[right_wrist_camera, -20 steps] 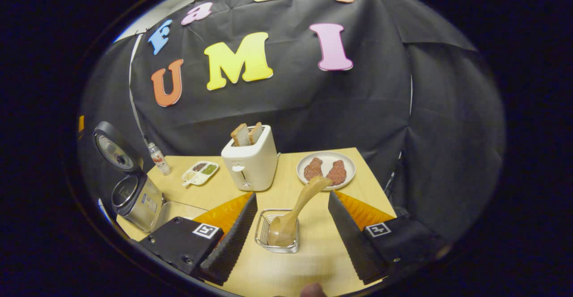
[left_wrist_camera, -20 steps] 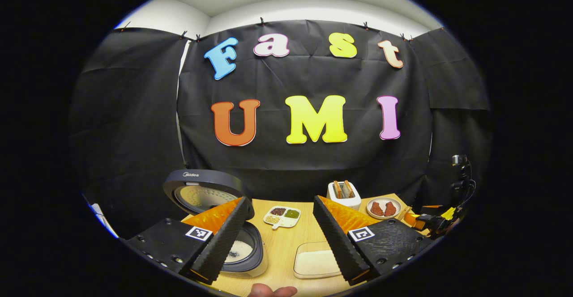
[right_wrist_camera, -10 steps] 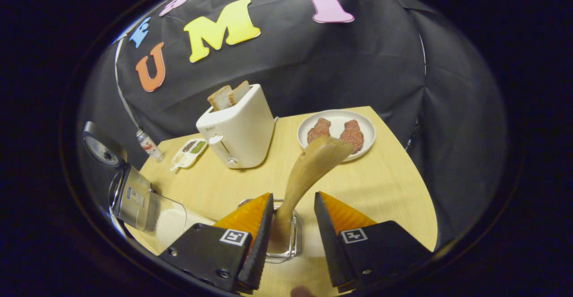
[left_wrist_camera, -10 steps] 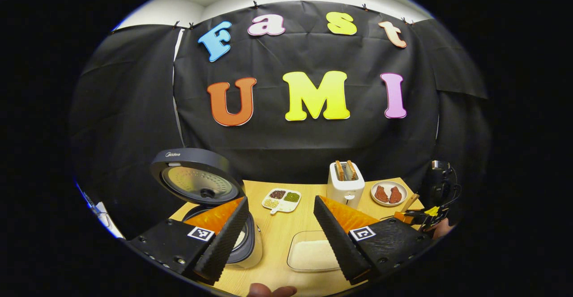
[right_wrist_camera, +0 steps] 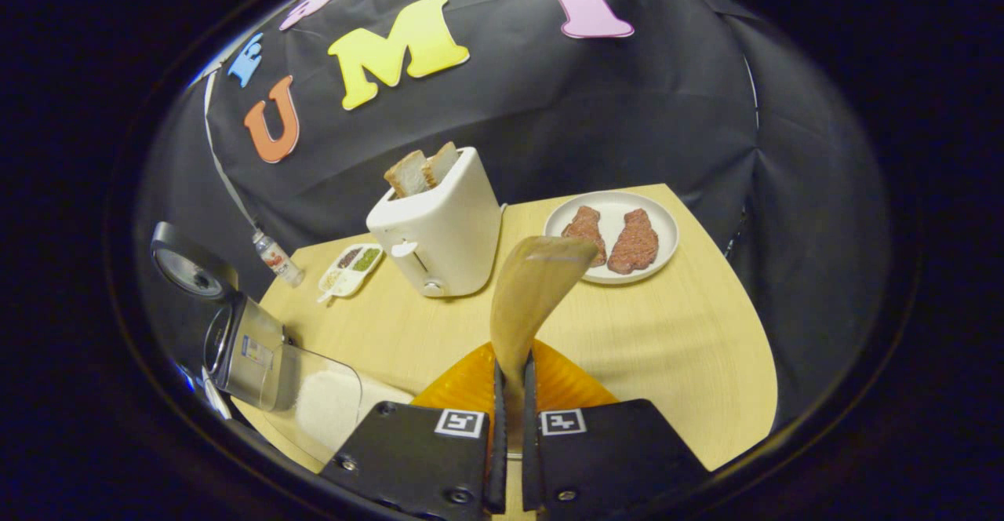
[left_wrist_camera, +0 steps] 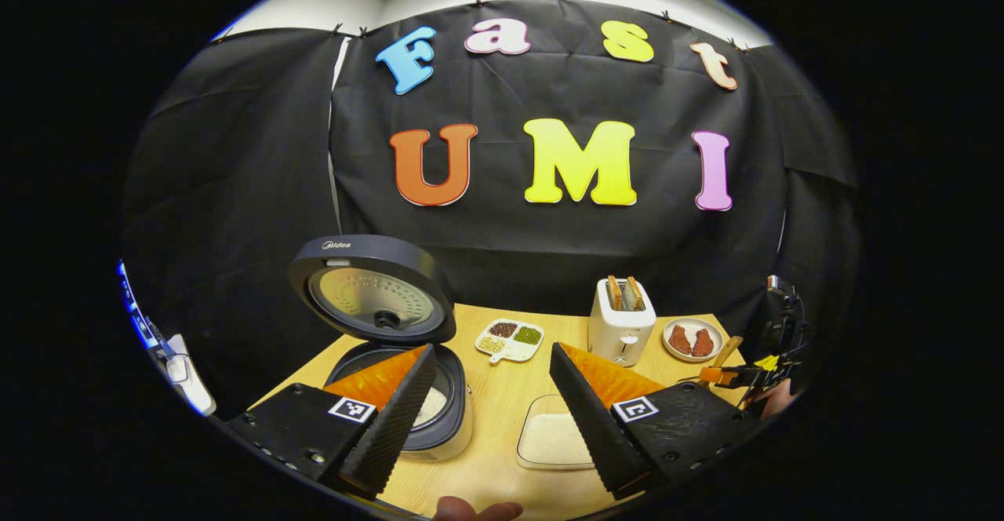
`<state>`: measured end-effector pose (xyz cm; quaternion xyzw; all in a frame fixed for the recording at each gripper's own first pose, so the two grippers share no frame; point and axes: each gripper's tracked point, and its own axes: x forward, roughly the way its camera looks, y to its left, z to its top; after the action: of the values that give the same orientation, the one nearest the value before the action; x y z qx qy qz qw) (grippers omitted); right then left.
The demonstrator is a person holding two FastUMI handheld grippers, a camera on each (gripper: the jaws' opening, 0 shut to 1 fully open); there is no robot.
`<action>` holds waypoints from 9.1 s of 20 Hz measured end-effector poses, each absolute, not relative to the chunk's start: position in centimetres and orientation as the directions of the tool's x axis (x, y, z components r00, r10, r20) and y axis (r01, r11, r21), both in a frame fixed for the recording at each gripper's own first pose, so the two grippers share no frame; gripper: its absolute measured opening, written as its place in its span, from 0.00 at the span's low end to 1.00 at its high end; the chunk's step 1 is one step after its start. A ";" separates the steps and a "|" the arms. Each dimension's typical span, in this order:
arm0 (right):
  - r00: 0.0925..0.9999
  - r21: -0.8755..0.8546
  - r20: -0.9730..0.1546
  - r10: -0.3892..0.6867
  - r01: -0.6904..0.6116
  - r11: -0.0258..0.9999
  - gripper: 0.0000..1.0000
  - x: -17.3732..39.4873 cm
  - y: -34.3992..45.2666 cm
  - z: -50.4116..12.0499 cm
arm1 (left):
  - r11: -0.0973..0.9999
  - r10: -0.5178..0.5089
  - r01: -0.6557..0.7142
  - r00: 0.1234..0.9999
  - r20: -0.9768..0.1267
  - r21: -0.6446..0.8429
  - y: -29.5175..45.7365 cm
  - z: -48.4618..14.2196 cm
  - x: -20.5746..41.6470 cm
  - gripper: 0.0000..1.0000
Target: Close the left gripper, press the button to open the rice cooker; take a wooden spoon from the chopstick holder with the right hand, scoop a spoonful of rice and pour it into the rice cooker, then put the wooden spoon back into the chopstick holder.
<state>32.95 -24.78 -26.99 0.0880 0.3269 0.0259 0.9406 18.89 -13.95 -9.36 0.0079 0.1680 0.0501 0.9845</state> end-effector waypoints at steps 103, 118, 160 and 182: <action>0.749 0.295 -0.495 0.439 -0.330 0.896 0.13 27.6 23.4 -13.4 | 0.961 0.224 -0.264 0.921 -0.320 -0.088 9.6 -9.4 0.3 0.95; 0.811 -0.132 -0.389 0.436 -0.518 0.845 0.13 25.8 26.5 -11.3 | 0.945 0.248 -0.302 0.913 -0.323 -0.128 9.8 -9.6 0.0 0.95; 0.900 0.403 -0.382 0.210 -0.042 0.914 0.14 26.0 -12.1 -8.6 | 0.994 0.088 -0.101 0.971 -0.224 -0.044 -0.6 -5.3 8.9 0.95; 0.827 0.216 -0.559 0.051 0.085 0.973 0.14 32.9 -24.4 -25.5 | 0.982 0.168 -0.187 0.944 -0.285 -0.039 -2.9 -4.6 14.6 0.95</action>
<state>32.95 -24.39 -25.50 0.1164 0.2936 -0.0090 0.9488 14.58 -2.88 -4.63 -0.0325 0.1415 0.0901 0.9853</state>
